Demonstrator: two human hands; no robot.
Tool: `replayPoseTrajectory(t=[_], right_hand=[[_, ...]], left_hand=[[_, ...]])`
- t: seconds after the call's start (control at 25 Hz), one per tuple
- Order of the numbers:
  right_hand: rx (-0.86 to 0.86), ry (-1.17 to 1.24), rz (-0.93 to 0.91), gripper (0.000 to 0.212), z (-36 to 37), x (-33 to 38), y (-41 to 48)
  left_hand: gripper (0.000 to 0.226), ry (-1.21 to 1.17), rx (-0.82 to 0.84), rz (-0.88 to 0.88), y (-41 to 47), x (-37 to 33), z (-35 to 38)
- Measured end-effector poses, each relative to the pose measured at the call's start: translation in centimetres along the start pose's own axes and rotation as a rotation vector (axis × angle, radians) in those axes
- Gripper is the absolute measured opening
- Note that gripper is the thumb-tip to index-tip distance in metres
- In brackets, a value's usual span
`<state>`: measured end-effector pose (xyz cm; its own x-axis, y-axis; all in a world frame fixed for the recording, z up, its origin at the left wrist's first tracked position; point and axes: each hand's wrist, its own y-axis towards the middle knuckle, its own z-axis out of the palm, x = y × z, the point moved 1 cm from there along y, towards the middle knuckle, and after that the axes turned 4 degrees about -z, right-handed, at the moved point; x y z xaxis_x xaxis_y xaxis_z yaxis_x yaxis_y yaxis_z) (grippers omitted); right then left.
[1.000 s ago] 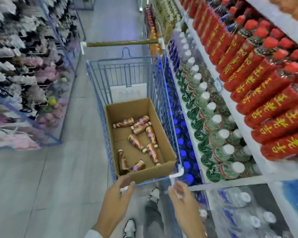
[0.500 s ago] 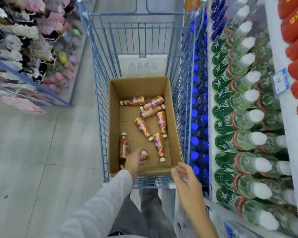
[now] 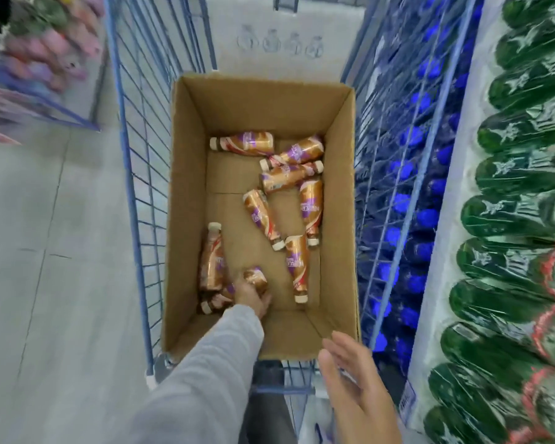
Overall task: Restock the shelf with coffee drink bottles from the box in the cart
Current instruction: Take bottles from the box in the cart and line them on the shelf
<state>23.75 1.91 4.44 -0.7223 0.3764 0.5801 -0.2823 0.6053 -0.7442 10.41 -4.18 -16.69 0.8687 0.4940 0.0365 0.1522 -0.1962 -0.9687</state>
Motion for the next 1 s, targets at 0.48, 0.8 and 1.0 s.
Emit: replayPoseTrajectory(t=[0.48, 0.8, 1.0], right_hand=[[0.169, -0.064, 0.086, 0.026, 7.4, 3.1, 8.8], [0.337, -0.334, 0.167, 0.064, 24.1, -3.3, 20.6], [0.204, -0.537, 0.034, 0.084, 25.8, -7.5, 22.7]], left_hand=[[0.031, 0.529, 0.210, 0.041, -10.6, -2.5, -7.6], [0.066, 0.721, 0.113, 0.436, -15.8, -11.3, -16.3], [0.062, 0.704, 0.131, 0.446, -14.2, -13.6, -17.9]])
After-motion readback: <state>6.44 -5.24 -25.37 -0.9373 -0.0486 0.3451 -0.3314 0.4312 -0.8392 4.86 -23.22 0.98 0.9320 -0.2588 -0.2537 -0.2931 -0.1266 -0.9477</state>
